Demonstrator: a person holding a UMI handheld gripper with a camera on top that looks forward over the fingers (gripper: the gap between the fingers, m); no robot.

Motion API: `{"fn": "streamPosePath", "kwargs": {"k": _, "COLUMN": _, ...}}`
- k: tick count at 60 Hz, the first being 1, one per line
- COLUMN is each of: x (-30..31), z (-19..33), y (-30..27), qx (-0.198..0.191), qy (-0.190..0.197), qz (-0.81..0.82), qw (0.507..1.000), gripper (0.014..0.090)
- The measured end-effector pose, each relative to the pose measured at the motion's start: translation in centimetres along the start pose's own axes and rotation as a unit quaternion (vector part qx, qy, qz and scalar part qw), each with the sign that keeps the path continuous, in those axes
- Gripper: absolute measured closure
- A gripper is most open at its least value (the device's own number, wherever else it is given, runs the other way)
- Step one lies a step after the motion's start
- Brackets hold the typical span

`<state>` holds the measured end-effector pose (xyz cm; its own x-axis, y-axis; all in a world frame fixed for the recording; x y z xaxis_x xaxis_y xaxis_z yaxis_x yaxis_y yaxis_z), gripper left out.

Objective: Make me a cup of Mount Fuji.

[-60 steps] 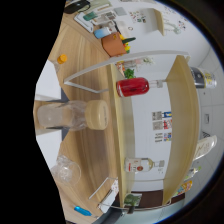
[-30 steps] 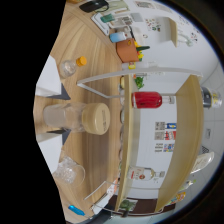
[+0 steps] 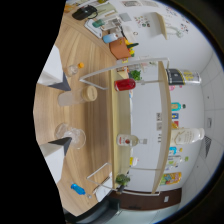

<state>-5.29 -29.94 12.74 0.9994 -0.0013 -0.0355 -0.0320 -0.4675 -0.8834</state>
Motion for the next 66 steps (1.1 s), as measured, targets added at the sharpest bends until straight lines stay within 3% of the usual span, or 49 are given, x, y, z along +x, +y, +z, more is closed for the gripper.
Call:
{"fn": "streamPosePath", "kwargs": {"k": 11, "x": 5.5, "z": -2.9, "y": -2.2, "qx": -0.016, "qy": 0.036, "qz": 0.006, "qw": 0.999, "gripper": 0.0184}}
{"fn": "streamPosePath", "kwargs": {"k": 30, "x": 8.7, "z": -5.0, "y": -20.4, "qx": 0.097, "qy": 0.030, "qz": 0.017, "qw": 0.995, "gripper": 0.0188}}
{"fn": "streamPosePath", "kwargs": {"k": 42, "x": 7.7, "z": -3.1, "y": -29.0, "qx": 0.155, "qy": 0.015, "qz": 0.005, "qw": 0.988, "gripper": 0.0192}}
{"fn": "streamPosePath", "kwargs": {"k": 58, "x": 7.2, "z": 2.8, "y": -33.0, "qx": 0.160, "qy": 0.013, "qz": 0.012, "qw": 0.987, "gripper": 0.0194}}
{"fn": "streamPosePath", "kwargs": {"k": 66, "x": 7.8, "z": 5.2, "y": -33.3, "qx": 0.151, "qy": 0.032, "qz": 0.007, "qw": 0.988, "gripper": 0.0342}}
